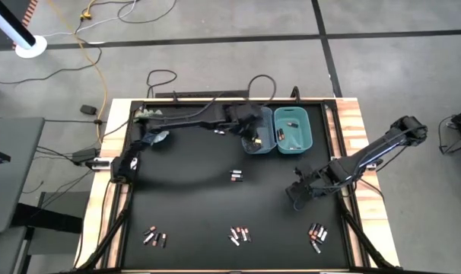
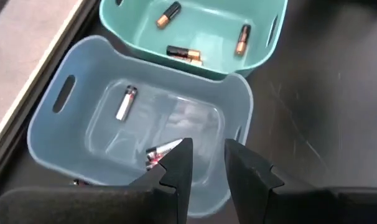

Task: Sort batteries
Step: Put the silver battery into the blue bin

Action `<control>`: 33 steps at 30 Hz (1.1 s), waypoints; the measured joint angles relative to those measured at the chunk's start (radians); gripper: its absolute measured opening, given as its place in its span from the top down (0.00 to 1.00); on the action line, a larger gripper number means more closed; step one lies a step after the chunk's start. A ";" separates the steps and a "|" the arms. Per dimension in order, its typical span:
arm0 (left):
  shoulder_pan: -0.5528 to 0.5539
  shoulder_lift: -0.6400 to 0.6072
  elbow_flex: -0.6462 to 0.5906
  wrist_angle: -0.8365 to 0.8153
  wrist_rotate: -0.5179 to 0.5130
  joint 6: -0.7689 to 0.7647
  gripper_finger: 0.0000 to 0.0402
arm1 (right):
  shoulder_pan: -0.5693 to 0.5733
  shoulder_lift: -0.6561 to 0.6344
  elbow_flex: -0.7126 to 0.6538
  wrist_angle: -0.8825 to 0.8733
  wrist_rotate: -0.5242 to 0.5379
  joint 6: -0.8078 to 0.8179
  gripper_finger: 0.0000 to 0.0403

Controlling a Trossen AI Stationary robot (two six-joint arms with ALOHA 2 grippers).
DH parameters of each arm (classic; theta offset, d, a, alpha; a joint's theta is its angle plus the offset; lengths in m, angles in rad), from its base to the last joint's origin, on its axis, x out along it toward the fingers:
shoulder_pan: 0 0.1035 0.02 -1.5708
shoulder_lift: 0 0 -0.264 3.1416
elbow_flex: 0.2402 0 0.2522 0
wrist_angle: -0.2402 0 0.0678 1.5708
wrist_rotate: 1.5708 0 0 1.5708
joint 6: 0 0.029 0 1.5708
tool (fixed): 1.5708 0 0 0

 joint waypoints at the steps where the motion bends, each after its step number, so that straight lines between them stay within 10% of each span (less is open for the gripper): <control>1: -0.001 -0.043 -0.075 0.057 -0.004 -0.013 0.78 | 0.004 0.000 0.000 0.001 0.000 0.004 0.59; 15: 0.000 -0.589 -0.894 0.529 -0.010 -0.163 0.78 | 0.015 0.000 0.000 0.002 0.000 -0.004 0.59; 33: 0.128 -0.519 -0.966 0.559 -0.003 0.070 0.55 | 0.006 0.000 0.000 0.002 0.001 0.081 0.59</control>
